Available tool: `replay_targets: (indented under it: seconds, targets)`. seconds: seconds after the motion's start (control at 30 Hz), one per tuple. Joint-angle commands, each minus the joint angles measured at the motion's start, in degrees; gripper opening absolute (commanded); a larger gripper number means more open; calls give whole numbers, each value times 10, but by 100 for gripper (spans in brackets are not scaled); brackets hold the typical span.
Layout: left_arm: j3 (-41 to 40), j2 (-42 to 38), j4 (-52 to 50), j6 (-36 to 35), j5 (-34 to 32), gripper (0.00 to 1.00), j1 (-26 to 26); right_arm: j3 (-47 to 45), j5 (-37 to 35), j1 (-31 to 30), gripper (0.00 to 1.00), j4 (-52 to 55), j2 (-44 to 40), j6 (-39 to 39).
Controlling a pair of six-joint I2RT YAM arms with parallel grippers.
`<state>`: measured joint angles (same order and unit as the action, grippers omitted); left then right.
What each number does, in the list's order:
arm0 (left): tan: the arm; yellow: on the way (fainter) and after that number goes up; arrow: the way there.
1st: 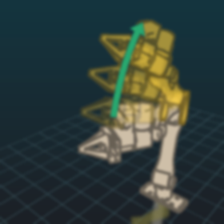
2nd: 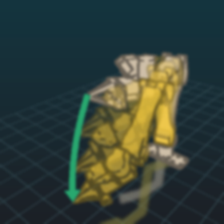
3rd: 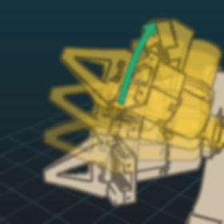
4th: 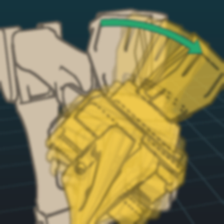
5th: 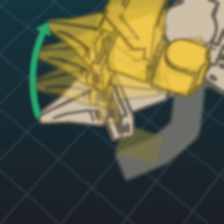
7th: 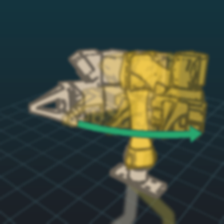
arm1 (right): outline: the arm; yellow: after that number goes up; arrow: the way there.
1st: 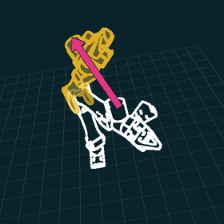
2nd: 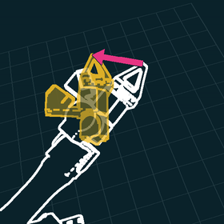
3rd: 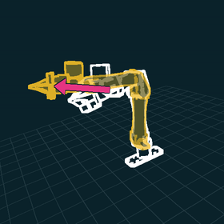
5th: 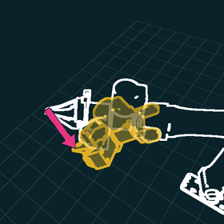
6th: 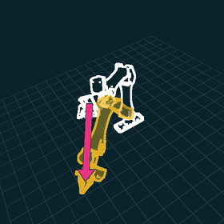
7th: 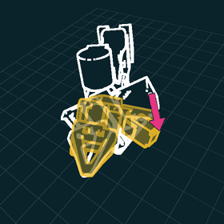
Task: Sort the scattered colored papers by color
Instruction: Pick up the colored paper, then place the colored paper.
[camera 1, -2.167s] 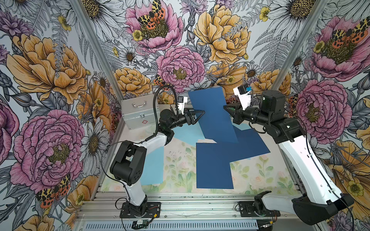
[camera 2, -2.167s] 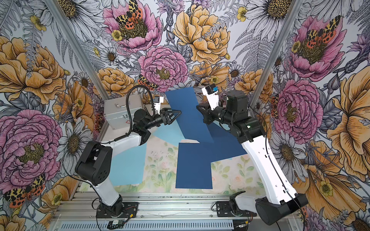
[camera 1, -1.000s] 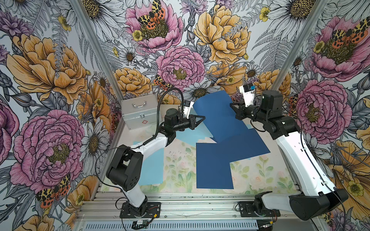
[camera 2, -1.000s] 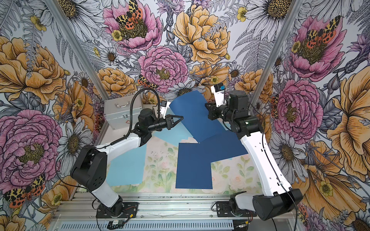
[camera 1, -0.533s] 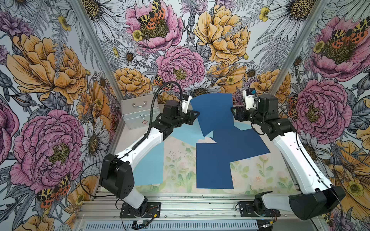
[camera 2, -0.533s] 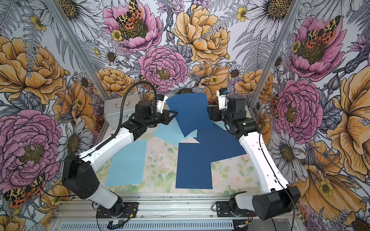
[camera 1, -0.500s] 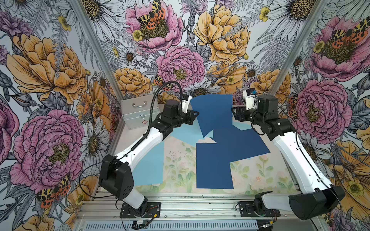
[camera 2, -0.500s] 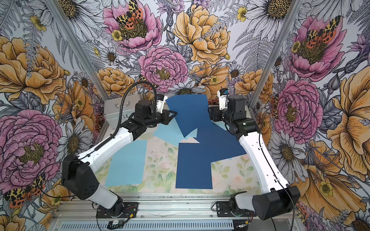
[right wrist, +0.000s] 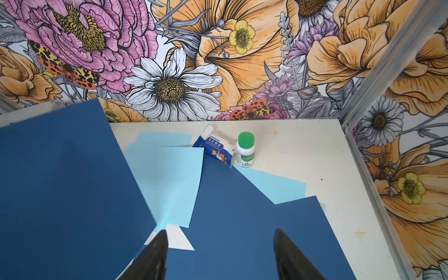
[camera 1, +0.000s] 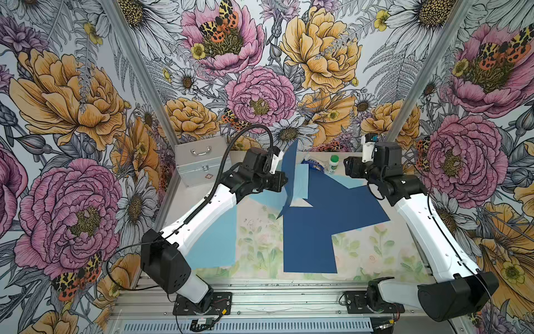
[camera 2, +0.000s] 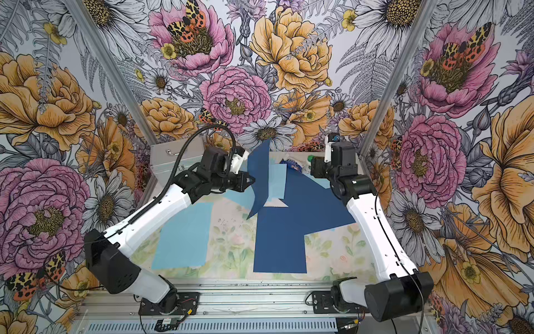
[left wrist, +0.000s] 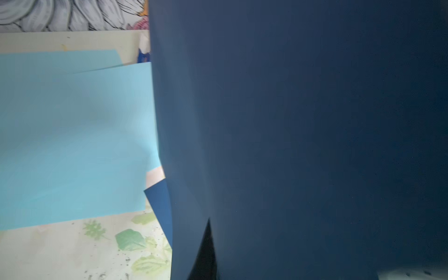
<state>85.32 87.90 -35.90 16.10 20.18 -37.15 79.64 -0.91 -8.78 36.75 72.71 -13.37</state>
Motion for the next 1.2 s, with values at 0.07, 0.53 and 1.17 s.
replay_targets:
  seconds: [0.07,0.53,1.17]
  targets:
    - [18,-9,-18,8,112,0,-46,0,-8,9,69,11,-28,-17]
    - [-25,-69,59,98,250,0,-88,17,20,24,69,13,-32,-38]
    - [-241,121,273,197,297,0,4,-60,74,28,64,13,-6,-62]
